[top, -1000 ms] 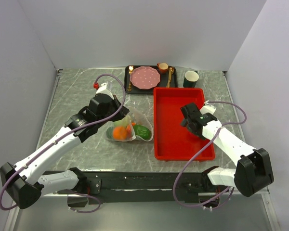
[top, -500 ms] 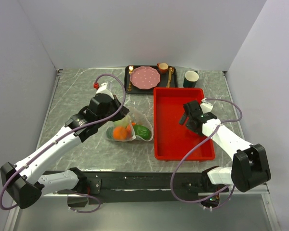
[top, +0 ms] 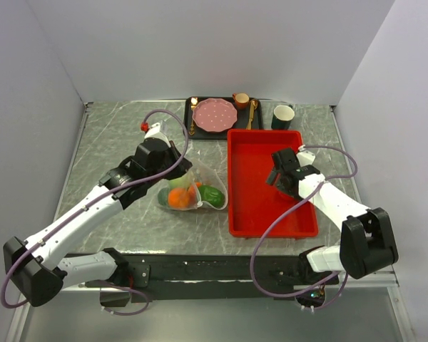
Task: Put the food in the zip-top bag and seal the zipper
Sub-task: Pick up the fake fruit from the bin.
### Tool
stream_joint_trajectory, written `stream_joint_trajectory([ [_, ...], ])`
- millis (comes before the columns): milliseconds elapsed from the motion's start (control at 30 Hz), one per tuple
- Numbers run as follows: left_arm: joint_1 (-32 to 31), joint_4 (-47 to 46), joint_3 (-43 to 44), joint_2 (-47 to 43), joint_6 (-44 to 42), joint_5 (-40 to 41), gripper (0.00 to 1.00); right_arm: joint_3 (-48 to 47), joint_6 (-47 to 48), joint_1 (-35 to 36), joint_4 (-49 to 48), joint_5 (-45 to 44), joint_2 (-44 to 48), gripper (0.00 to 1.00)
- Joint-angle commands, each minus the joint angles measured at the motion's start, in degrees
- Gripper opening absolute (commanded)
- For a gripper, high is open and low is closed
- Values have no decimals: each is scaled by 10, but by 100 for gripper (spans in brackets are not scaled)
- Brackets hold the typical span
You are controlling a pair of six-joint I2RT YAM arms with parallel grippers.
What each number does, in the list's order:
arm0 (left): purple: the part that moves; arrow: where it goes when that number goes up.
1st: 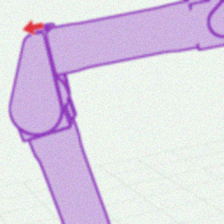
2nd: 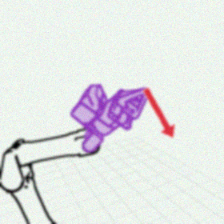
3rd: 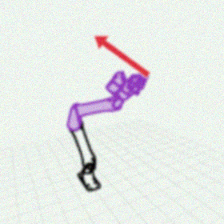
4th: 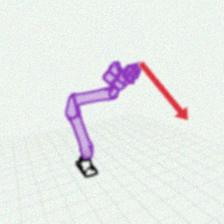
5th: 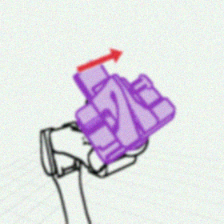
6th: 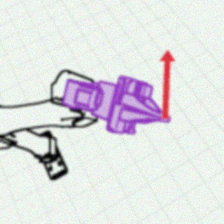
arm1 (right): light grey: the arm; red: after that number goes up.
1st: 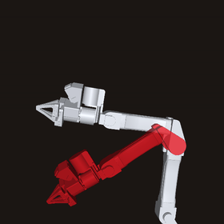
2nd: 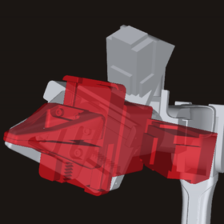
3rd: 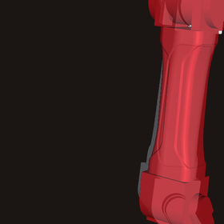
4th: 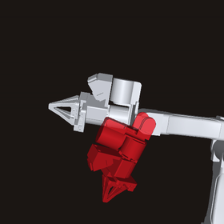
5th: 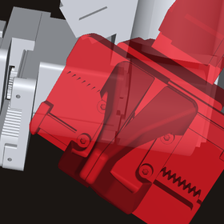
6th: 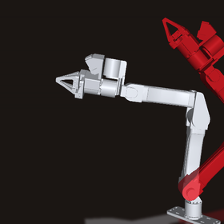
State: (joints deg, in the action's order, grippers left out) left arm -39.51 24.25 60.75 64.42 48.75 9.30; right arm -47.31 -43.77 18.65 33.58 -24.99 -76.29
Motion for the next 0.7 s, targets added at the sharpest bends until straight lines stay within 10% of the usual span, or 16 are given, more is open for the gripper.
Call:
stream_joint_trajectory([
  [0, 2, -19, 16, 5, -17, 2, 1, -20, 2, -13, 18, -61, -16, 100],
  [667, 5, -13, 19, 2, -23, 10, 1, 13, 58, -54, -87, 57, -47, 95],
])
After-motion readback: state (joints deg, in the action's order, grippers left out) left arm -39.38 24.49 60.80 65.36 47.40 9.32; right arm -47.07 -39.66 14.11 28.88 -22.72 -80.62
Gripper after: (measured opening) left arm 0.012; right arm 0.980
